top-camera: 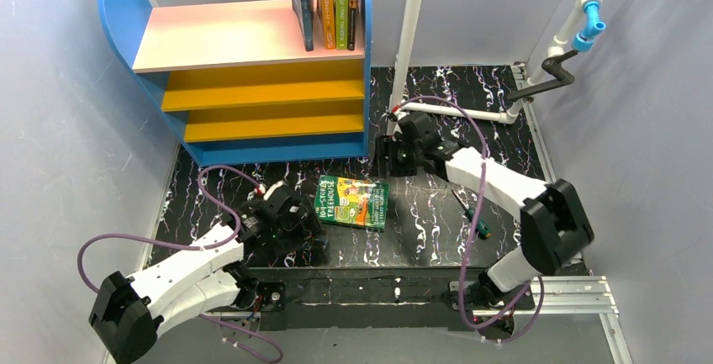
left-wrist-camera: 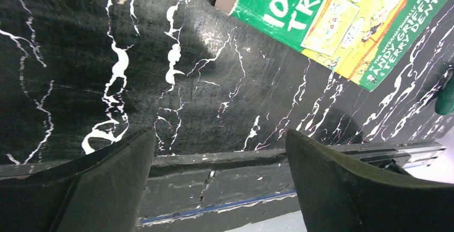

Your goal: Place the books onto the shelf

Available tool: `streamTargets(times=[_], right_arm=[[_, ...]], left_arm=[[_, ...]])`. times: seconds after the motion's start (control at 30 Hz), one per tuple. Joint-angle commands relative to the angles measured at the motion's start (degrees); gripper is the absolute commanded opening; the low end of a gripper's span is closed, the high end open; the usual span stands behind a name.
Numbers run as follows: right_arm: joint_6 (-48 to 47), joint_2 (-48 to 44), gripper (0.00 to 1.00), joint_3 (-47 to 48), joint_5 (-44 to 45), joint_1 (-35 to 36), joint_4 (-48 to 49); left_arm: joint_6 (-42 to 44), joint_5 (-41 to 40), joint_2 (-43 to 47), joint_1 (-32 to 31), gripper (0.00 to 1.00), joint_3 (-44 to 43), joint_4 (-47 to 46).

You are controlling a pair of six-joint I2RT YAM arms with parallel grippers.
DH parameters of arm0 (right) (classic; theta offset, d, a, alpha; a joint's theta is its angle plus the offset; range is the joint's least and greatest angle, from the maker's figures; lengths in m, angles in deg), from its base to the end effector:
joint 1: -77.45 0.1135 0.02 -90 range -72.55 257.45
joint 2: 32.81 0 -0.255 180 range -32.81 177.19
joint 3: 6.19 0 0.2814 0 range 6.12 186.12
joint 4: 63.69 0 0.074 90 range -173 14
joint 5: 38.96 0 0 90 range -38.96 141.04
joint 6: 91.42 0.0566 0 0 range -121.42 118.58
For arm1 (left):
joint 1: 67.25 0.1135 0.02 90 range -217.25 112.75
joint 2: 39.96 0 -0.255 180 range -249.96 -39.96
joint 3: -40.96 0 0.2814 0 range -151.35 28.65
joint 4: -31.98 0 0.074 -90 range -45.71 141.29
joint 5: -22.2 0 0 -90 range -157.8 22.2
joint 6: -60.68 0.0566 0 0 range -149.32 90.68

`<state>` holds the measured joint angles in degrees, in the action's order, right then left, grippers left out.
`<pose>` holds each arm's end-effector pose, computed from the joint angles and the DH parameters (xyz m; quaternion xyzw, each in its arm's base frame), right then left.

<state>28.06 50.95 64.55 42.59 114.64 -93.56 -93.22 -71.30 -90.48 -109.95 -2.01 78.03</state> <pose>0.2831 0.2252 0.2151 -0.0908 0.9101 0.2754 0.2959 0.1598 -0.1428 0.1683 -0.1840 0.9316 -0.2330 0.2098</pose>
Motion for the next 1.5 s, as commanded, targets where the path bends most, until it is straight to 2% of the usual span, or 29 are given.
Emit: streamTargets(times=[0.0,0.2,0.5,0.67,0.8,1.03,1.3,1.47], right_arm=[[-4.9,8.4,0.7,6.6,1.7,0.1,-0.4],[-2.8,11.6,0.69,4.6,2.7,1.9,1.8],[1.4,6.9,0.69,-6.3,2.6,7.2,6.8],[0.9,4.7,0.68,-8.3,0.2,9.9,5.7],[-0.7,2.0,0.69,-7.5,5.6,10.8,2.4],[-5.2,3.2,0.71,-0.5,14.3,6.5,0.6],[-12.2,12.5,0.71,7.5,14.0,6.3,1.3],[-11.6,16.1,0.71,5.9,11.5,6.5,3.0]], left_arm=[[-5.8,2.8,1.8,0.3,0.89,3.0,-6.5],[-6.9,3.3,1.0,0.3,0.87,2.7,-7.3],[-5.9,0.3,4.0,0.3,0.86,1.6,-3.9],[-6.2,-1.4,5.3,0.9,0.87,1.6,-1.7],[-6.0,-2.1,7.1,2.6,0.87,1.1,0.1],[-5.8,-0.9,7.5,3.4,0.87,0.4,1.1],[-5.9,-1.7,8.8,3.7,0.88,0.2,2.6],[-6.4,-2.9,10.5,3.7,0.88,-0.2,5.1]])
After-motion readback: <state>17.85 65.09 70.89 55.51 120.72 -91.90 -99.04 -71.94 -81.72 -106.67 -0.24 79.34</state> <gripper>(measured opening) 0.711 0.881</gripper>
